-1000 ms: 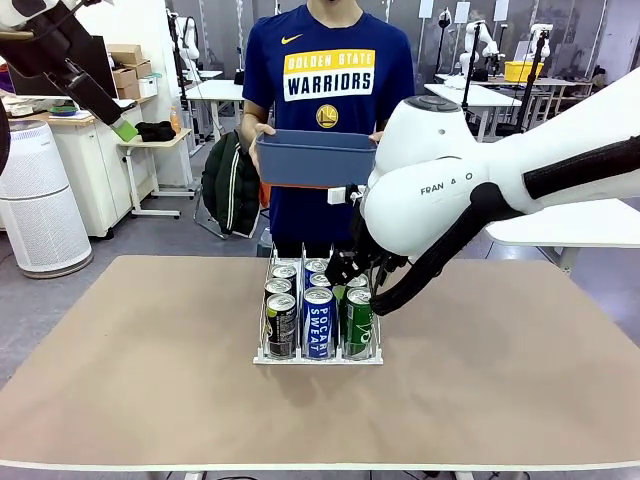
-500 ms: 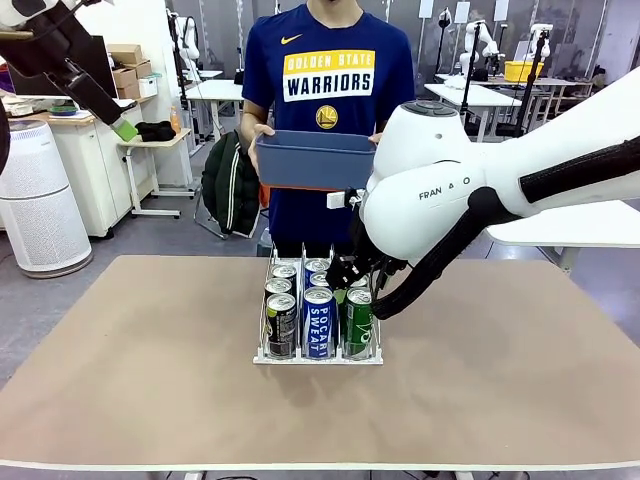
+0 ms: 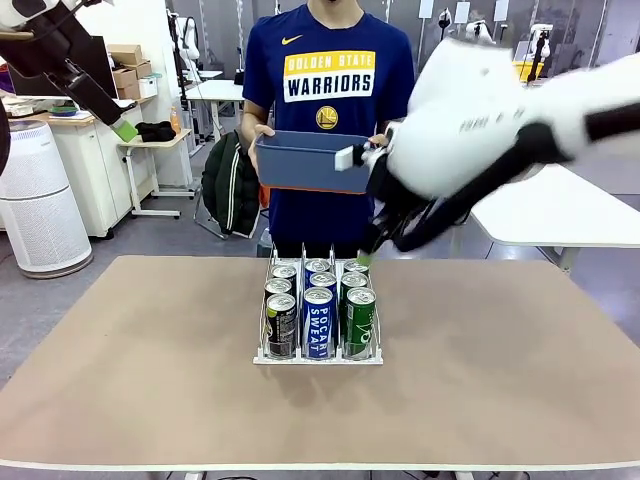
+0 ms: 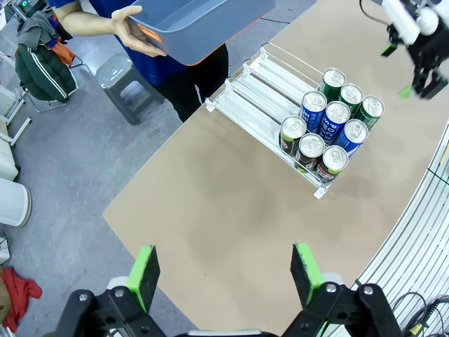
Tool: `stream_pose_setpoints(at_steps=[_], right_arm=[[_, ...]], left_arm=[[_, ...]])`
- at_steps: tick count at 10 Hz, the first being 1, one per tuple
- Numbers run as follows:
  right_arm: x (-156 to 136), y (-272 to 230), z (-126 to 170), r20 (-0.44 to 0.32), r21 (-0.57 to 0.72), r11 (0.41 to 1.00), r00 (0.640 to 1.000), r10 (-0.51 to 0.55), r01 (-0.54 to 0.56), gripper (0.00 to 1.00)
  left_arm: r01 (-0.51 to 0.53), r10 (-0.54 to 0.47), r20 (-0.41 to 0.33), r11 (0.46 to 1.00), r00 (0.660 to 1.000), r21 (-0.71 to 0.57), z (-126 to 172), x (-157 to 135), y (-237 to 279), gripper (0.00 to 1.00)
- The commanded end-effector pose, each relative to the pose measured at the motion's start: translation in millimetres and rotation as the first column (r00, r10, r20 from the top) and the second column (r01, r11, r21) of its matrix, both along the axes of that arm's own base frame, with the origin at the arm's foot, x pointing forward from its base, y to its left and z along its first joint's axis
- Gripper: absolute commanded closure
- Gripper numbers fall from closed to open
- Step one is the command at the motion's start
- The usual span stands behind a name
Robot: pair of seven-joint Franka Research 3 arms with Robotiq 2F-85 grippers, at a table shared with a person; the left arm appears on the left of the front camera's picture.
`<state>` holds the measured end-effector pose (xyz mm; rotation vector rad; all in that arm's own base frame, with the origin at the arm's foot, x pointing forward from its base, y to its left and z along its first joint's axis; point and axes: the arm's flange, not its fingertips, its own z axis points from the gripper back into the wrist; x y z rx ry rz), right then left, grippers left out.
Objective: Fill the beverage cans into the dispenser.
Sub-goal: Place the picked Sprite in the line of the Automatic Can Dispenser with the same cans.
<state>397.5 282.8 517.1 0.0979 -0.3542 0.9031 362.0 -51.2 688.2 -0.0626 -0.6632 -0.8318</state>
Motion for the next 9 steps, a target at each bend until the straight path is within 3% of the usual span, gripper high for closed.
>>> stream_pose_setpoints(at_steps=[1,3,5,9], right_arm=[[7,-42,44,-0.041,0.034,0.993,0.992,0.118,-0.117,0.00],[1,-79,88,-0.012,0.088,0.973,0.976,0.216,-0.214,0.00],[3,-111,126,0.062,0.146,0.972,0.982,0.178,-0.186,0.00],[5,-149,164,0.147,0.278,0.947,0.981,0.124,-0.161,0.00]], left_arm=[[-0.004,0.004,-0.005,1.000,1.000,0.001,-4,-3,2,0.00],[-0.004,0.004,-0.005,1.000,1.000,0.001,-4,-3,2,0.00],[-0.004,0.004,-0.005,1.000,1.000,0.001,-4,-3,2,0.00],[-0.004,0.004,-0.005,1.000,1.000,0.001,-4,-3,2,0.00]])
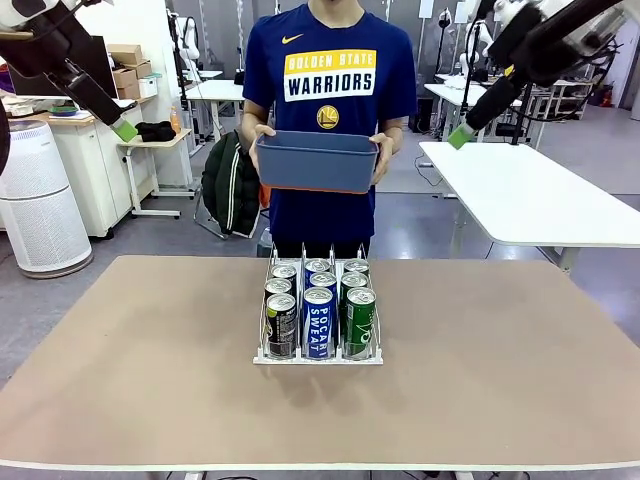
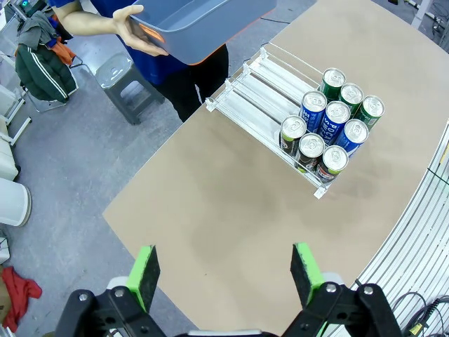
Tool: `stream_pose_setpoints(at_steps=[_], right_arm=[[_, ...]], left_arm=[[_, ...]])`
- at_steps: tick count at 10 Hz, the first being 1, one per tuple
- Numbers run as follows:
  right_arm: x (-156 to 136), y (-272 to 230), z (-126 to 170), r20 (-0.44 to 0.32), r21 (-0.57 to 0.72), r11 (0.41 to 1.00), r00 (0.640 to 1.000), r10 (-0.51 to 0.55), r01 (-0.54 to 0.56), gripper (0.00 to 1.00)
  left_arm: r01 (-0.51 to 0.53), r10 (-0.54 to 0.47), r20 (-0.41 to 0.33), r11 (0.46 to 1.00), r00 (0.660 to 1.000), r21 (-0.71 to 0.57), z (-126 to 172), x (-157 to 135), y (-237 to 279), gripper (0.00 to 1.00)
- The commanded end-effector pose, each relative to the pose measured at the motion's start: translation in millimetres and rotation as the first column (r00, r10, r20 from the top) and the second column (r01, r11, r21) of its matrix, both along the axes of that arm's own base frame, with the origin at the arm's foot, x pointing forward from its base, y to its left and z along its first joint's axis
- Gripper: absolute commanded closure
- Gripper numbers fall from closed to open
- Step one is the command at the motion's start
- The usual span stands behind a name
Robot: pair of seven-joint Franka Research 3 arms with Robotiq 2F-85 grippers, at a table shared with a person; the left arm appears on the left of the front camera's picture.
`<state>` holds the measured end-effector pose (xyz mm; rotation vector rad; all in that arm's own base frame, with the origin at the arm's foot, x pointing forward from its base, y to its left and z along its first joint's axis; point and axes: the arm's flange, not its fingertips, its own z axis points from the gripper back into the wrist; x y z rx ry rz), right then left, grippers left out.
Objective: Fill the beverage cans into the dispenser.
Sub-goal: Place the picked Sprite in the line of the Automatic Can Dispenser with the same cans.
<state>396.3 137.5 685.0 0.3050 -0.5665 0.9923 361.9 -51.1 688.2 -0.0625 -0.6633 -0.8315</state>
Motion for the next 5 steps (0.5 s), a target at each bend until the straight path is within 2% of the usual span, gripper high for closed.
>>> stream_pose_setpoints(at_steps=[1,2,3,5], right_arm=[[12,-6,-2,0.023,0.062,0.998,0.999,-0.031,0.029,0.00],[20,-3,0,0.035,0.061,0.992,0.993,-0.113,0.110,0.00],[4,-6,4,0.008,0.026,1.000,1.000,-0.018,0.018,0.00],[4,-6,4,0.008,0.026,1.000,1.000,-0.018,0.018,0.00]], left_arm=[[-0.003,0.003,-0.005,1.000,1.000,0.001,-4,-3,2,0.00],[-0.003,0.003,-0.005,1.000,1.000,0.001,-4,-3,2,0.00],[-0.003,0.003,-0.005,1.000,1.000,0.001,-4,-3,2,0.00],[-0.003,0.003,-0.005,1.000,1.000,0.001,-4,-3,2,0.00]])
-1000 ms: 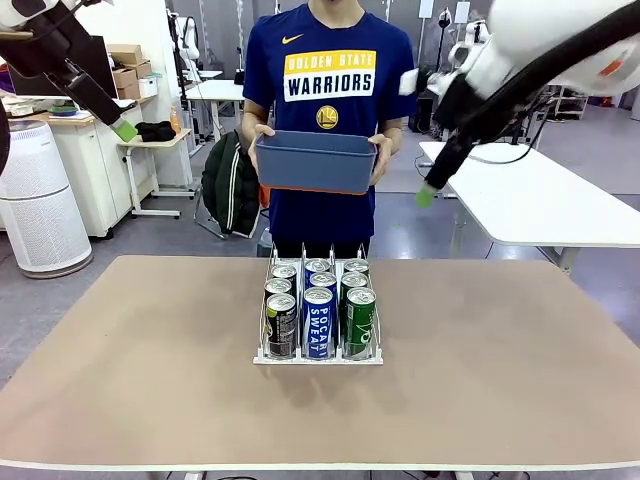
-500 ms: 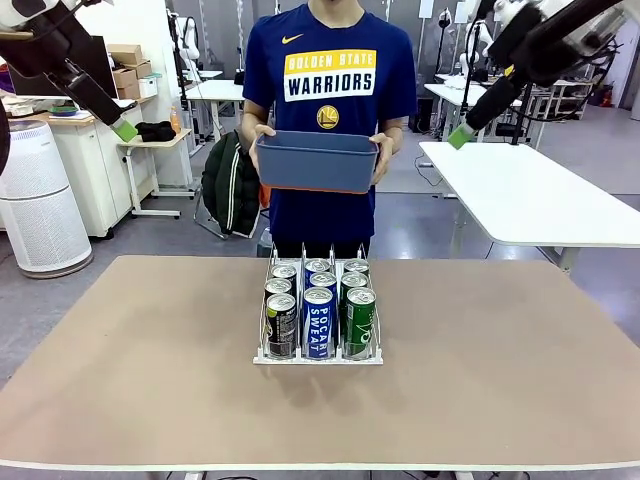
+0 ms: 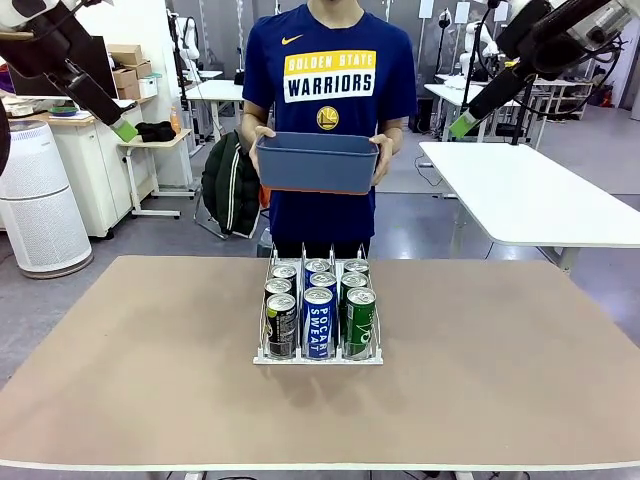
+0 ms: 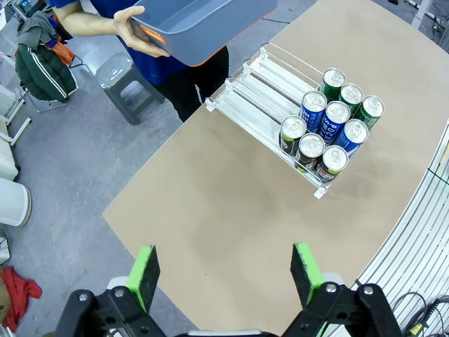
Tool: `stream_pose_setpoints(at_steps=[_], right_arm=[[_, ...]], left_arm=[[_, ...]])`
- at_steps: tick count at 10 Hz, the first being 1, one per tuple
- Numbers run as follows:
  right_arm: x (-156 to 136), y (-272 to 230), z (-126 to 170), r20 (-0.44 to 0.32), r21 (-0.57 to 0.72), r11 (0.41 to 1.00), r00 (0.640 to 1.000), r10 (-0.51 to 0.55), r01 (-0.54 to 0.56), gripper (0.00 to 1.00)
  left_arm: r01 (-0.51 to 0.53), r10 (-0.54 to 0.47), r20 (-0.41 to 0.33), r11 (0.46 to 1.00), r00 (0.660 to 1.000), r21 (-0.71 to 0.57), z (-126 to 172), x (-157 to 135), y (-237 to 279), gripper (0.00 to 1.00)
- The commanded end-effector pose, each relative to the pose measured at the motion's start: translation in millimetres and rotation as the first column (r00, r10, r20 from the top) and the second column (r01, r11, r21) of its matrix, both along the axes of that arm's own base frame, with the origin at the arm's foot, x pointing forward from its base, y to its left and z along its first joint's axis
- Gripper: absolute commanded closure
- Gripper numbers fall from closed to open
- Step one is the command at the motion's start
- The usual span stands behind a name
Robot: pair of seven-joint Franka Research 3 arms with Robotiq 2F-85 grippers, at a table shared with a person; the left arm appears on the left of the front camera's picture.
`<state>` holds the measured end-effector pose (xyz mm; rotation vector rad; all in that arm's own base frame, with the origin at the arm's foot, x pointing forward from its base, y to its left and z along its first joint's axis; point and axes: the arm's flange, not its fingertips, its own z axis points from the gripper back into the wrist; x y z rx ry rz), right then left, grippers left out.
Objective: Fill the beverage cans into the dispenser.
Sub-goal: Place the picked Sprite in the line of the Automatic Can Dispenser with the same cans.
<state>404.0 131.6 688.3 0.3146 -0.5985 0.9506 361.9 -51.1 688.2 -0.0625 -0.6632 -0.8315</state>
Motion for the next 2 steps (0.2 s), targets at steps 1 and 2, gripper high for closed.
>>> stream_pose_setpoints(at_steps=[1,2], right_arm=[[-3.8,-0.3,0.4,-0.006,-0.006,1.000,1.000,0.019,-0.019,0.00],[-3.8,-0.3,0.4,-0.006,-0.006,1.000,1.000,0.019,-0.019,0.00]], left_arm=[[-0.003,0.003,-0.005,1.000,1.000,0.001,-4.2,-3.1,2.1,0.00],[-0.003,0.003,-0.005,1.000,1.000,0.001,-4.2,-3.1,2.1,0.00]])
